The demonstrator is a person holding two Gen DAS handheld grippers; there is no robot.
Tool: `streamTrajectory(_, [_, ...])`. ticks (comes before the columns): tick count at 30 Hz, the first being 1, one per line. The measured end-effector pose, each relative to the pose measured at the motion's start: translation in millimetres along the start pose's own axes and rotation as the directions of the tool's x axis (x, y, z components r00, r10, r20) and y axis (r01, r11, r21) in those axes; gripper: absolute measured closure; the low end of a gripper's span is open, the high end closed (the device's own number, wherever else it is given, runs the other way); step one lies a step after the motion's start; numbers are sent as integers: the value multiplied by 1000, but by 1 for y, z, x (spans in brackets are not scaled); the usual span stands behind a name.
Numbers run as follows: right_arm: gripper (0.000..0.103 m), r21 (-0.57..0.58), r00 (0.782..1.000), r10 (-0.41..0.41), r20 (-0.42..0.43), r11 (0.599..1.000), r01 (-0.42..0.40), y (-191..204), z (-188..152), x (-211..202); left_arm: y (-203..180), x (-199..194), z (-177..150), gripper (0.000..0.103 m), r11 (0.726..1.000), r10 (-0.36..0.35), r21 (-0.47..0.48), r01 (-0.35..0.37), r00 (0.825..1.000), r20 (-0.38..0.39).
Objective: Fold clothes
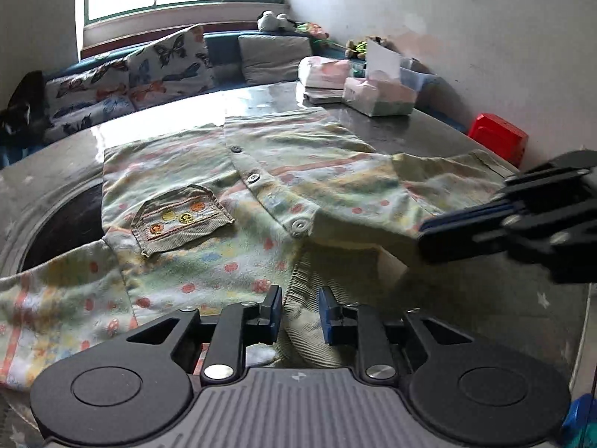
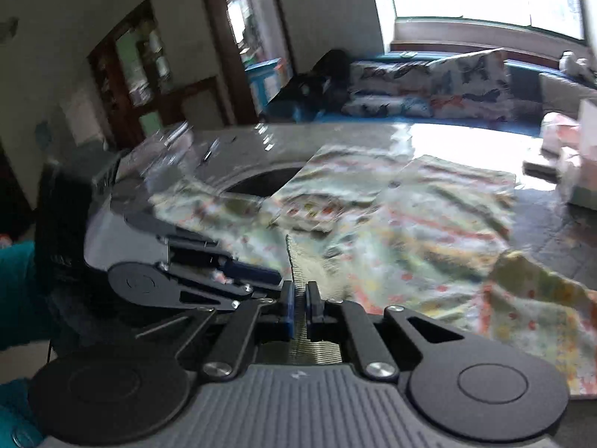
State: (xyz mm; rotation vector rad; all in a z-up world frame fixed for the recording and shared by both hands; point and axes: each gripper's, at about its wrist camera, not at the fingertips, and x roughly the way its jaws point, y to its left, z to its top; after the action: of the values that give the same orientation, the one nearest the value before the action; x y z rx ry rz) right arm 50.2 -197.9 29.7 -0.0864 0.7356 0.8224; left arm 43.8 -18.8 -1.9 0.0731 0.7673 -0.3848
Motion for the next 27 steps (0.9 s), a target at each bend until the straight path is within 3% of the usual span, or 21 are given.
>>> streamTrajectory(4, [92,-58,999,31,-34,998,-33,9,1,11,10,-16,-6,79,1000,-10,-20,10,1000,1])
streamTrajectory(9, [91,-26,1000,8,-14,1000,-9,2,5,24,20,-37,-6,78,999,-3,-52,5,999,33])
streamTrajectory(13, [90,-23,996,1,-94,1000,-3,-2,-8,50,17,-38,6,77,998,-5,-55,9,998,65])
streamTrajectory(15, [88,-18,996,-10,-85,1000,9,-3,-12,44,15,-39,11,77,998,-7,-57,11,997,81])
streamTrajectory(17, [78,-8,998,-22,-62,1000,22,-5,-13,32,10,-31,16,75,998,-20,-56,25,996,85])
streamTrajectory(20, [76,8,999,-40,-28,999,41,-9,-14,14,1,-14,22,75,997,-48,-52,52,996,82])
streamTrajectory(24, [76,130,986,-168,17,978,164,-42,-21,-7,-11,5,25,75,995,-89,-44,92,993,74])
streamTrajectory(27, [76,197,966,-259,-3,947,254,-67,-33,-14,-22,15,20,75,993,-116,-25,117,992,48])
